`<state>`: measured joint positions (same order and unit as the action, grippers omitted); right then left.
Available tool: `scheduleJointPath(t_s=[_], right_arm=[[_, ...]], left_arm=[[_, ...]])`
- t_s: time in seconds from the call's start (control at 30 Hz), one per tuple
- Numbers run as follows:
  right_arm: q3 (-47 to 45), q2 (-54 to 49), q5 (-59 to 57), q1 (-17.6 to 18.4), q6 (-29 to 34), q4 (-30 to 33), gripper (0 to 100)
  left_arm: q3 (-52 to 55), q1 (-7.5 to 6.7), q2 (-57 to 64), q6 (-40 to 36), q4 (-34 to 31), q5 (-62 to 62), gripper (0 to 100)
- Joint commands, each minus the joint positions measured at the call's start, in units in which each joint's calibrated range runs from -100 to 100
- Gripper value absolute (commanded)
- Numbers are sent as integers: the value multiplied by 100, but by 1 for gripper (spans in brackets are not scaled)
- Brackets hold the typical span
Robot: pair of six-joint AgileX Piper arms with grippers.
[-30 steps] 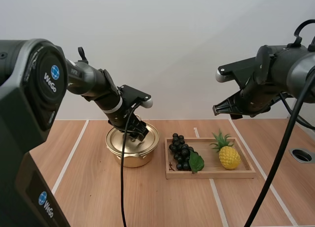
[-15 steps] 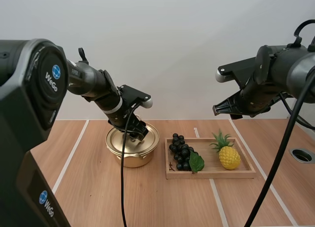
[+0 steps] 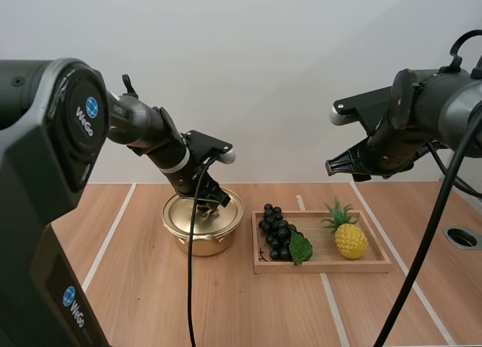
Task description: Open the pot, put the pineapple inside, and close it
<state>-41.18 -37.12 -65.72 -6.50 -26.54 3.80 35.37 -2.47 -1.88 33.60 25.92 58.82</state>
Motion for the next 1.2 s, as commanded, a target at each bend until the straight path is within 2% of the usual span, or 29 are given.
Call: scheduleJointPath(t_s=[0.0,0.2,0.3,0.37,0.43,0.6,0.93,1.17], right_arm=[[54,-20,109,-30,-32,-14,66],[36,-20,88,-30,-32,-14,66],[-272,-10,342,-30,-32,-14,69],[-593,-6,704,-30,-32,-14,80],[-881,-6,1056,-30,16,-14,99],[-1337,-6,1723,-30,50,-44,100],[-1477,20,2585,-30,50,-311,100],[-1646,767,2750,-30,128,-311,100]], left_arm=[[87,-20,-118,45,-126,471,0],[-12,-20,-47,45,-126,621,0],[-265,-20,145,45,-126,1052,0],[-499,-20,345,34,-126,1345,0],[-722,-20,597,-62,-126,1526,0],[-1100,-20,1270,-70,-126,1537,0],[-1735,-20,2509,-70,-126,1449,0],[-2167,-20,3191,-70,-126,1449,0]])
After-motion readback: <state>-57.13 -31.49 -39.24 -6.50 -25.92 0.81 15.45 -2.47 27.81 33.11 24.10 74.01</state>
